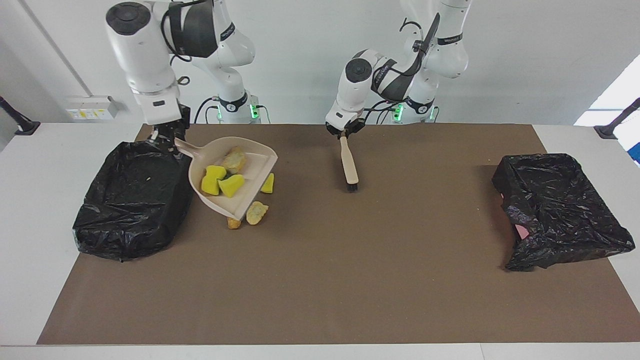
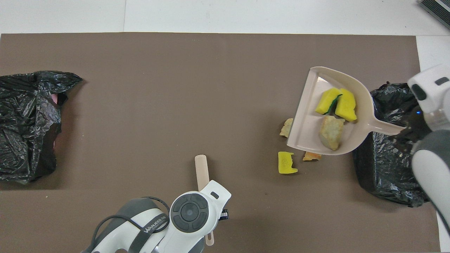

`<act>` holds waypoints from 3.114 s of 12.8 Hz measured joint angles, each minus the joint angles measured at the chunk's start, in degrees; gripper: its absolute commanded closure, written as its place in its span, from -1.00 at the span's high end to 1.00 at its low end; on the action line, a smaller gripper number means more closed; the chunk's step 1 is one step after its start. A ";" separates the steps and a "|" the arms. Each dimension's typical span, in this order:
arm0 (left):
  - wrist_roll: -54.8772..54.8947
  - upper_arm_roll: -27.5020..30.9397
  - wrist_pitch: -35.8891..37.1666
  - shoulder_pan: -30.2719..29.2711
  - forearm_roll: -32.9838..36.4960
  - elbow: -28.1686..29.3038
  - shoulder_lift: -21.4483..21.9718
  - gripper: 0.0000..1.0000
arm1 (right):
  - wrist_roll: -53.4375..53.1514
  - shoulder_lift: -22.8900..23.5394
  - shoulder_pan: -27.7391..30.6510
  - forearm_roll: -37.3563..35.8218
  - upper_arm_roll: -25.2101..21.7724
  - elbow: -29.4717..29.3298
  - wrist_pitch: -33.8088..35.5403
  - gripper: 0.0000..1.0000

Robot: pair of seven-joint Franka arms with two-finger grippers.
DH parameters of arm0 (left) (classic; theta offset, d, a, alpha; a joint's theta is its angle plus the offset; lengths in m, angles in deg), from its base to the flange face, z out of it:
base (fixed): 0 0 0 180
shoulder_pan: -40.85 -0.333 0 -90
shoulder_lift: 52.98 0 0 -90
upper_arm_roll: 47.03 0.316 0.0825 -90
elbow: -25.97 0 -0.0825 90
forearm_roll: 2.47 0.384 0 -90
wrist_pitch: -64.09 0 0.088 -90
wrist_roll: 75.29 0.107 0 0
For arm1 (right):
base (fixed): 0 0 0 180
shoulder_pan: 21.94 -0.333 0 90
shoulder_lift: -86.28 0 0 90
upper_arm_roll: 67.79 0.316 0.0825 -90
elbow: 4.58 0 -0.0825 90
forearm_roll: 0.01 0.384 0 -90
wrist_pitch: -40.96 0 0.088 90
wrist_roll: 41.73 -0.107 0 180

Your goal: Sweep and dump trash in bin

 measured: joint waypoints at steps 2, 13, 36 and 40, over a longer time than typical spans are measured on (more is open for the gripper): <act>-0.15 0.05 -0.53 0.39 -0.06 0.62 0.01 -0.96 | 10.72 -0.33 8.66 -1.85 -0.28 0.04 -0.19 -1.00; 21.32 2.14 3.60 -17.87 0.69 -8.48 -0.56 1.00 | 27.64 0.58 15.66 -41.02 0.49 10.55 -17.33 -1.00; 50.88 2.24 32.31 -46.91 13.64 -39.96 -6.87 1.00 | 2.87 -7.50 -9.62 -59.05 6.09 16.27 10.63 -1.00; 48.99 2.16 32.09 -46.91 12.89 -40.22 -6.86 1.00 | -12.30 -8.14 -9.84 -43.45 11.32 8.44 14.75 -1.00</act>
